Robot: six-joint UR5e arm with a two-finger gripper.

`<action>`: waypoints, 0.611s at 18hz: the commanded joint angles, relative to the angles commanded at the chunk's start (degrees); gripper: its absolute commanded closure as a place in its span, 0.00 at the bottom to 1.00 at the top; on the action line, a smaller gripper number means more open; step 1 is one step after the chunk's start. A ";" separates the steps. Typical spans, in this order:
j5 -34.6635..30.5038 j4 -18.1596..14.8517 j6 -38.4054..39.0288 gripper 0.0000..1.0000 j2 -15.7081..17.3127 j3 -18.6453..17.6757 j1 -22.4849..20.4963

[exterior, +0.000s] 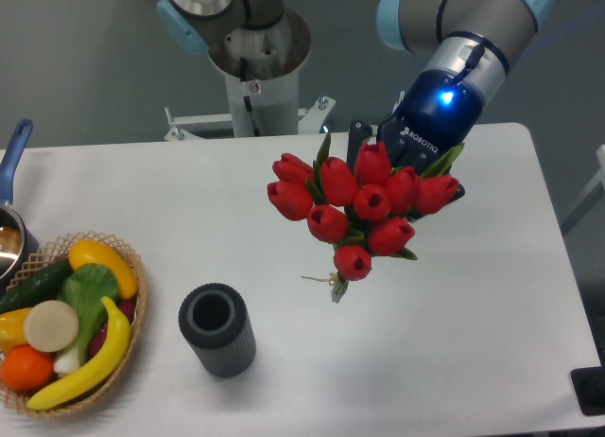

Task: Place the flowers on the table
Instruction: 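Hold the red tulip bouquet and begin moving it toward the table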

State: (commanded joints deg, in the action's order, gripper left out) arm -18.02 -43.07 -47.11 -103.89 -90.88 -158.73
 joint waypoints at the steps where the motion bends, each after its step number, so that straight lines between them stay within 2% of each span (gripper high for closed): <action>1: 0.00 0.00 0.00 0.67 0.09 0.00 0.00; 11: -2.45 0.00 0.09 0.67 0.09 0.61 0.18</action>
State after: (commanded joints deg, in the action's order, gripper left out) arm -20.47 -43.07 -47.02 -103.80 -90.27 -158.55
